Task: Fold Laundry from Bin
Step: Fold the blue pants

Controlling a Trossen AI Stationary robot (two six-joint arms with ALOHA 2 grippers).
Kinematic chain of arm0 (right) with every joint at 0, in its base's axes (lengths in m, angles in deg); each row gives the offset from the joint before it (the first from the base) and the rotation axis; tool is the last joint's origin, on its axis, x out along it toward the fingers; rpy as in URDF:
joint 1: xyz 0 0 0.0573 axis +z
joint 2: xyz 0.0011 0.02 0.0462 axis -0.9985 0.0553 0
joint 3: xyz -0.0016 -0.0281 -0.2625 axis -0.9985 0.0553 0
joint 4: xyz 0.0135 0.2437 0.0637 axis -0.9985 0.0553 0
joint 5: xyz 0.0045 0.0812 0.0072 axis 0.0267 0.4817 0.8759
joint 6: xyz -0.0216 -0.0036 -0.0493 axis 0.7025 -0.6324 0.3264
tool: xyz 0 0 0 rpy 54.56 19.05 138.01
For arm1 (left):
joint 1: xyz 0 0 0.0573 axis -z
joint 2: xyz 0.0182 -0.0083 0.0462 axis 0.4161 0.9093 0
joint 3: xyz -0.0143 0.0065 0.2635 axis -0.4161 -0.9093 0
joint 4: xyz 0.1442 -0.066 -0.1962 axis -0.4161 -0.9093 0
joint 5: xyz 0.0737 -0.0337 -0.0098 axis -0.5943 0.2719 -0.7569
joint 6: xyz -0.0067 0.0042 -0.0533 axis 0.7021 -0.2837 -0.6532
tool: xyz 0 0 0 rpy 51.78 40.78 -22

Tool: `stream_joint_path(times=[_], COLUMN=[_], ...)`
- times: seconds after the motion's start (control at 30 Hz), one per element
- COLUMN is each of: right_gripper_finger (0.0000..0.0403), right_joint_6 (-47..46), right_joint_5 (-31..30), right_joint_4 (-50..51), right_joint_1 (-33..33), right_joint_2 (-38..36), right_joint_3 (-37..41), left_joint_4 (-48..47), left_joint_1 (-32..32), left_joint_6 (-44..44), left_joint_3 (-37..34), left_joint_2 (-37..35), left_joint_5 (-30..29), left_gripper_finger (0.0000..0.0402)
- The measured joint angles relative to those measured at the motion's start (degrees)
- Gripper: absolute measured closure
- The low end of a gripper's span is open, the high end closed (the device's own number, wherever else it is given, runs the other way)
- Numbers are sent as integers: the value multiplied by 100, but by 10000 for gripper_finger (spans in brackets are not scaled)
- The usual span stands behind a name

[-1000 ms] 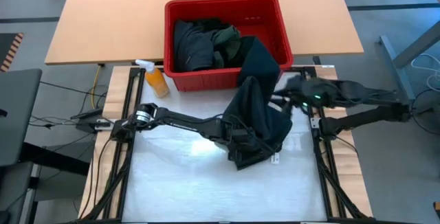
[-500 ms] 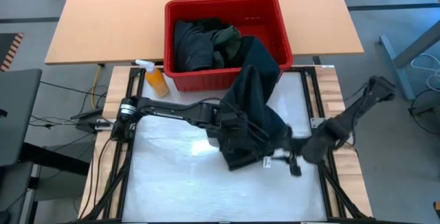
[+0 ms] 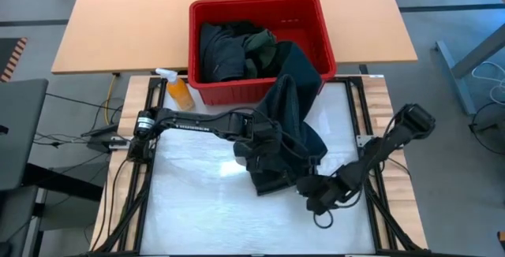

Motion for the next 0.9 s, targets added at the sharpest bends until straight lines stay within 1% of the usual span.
stream_joint_path(times=[0.07,0.13,0.2,0.33,0.4,0.5,0.57,0.6,0.63,0.77,0.83,0.9], right_gripper_finger=[233,233,233,239,255,308,361,378,385,377,380,385], right_joint_6=[44,278,461,442,312,271,266,235,140,-459,-728,-1008], right_joint_5=[-312,-467,-484,-517,-673,-721,-567,-441,-306,428,785,1080], right_joint_4=[-18,-69,-107,-118,-133,-259,-397,-424,-428,-441,-630,-896], right_joint_1=[3,4,-42,-153,-193,-240,-248,-249,-251,-251,-265,-310], right_joint_2=[198,394,626,1041,1203,1282,1258,1214,1152,702,448,203], right_joint_3=[-102,-140,-138,-138,-135,-131,-131,-131,-129,-78,17,143], left_joint_4=[-36,-36,-24,-33,-36,-102,-282,-382,-498,-904,-1112,-1050], left_joint_1=[-2,0,0,0,0,7,21,26,28,31,38,76], left_joint_6=[23,23,25,23,2,-114,-132,-131,-139,-415,-551,-721], left_joint_3=[0,0,0,0,0,0,2,2,2,2,0,-191], left_joint_2=[0,0,0,0,0,0,0,0,-33,-318,-526,-776], left_joint_5=[93,156,202,295,505,682,690,712,746,933,1029,1143], left_gripper_finger=[401,401,402,401,401,399,388,379,369,327,311,299])
